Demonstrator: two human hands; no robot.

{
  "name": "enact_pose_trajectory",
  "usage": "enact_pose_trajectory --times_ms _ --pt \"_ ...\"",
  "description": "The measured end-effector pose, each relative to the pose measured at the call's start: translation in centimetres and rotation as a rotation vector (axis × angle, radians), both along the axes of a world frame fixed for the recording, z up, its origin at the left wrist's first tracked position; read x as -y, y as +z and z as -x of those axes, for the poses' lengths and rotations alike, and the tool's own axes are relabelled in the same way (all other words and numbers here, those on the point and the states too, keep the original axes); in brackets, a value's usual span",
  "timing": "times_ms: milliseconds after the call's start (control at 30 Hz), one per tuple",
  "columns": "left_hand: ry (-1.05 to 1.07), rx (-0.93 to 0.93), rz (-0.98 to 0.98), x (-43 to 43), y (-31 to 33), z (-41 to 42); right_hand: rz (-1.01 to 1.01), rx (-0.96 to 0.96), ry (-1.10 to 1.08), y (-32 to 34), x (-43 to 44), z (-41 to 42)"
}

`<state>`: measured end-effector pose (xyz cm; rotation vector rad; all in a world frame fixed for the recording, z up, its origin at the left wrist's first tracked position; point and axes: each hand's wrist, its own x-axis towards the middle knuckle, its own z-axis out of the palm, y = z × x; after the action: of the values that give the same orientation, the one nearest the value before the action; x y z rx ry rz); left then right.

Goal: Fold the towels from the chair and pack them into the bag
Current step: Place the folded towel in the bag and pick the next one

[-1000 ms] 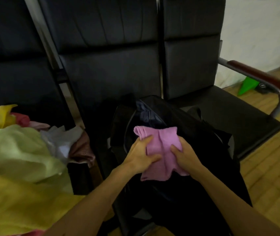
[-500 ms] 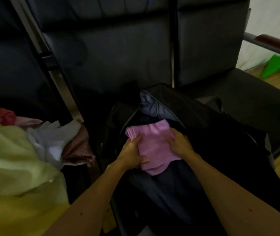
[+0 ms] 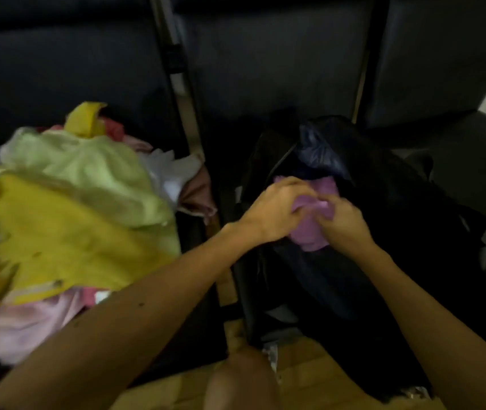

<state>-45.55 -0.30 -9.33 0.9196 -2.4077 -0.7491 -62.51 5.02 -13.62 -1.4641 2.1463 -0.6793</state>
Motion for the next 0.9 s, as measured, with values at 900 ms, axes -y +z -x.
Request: enact_pose_trajectory --times_ms 900 --pt "0.365 0.508 -0.057 -6.9 -7.0 -22.8 -0.157 0.02 0.095 -6.7 -3.8 -25.2"
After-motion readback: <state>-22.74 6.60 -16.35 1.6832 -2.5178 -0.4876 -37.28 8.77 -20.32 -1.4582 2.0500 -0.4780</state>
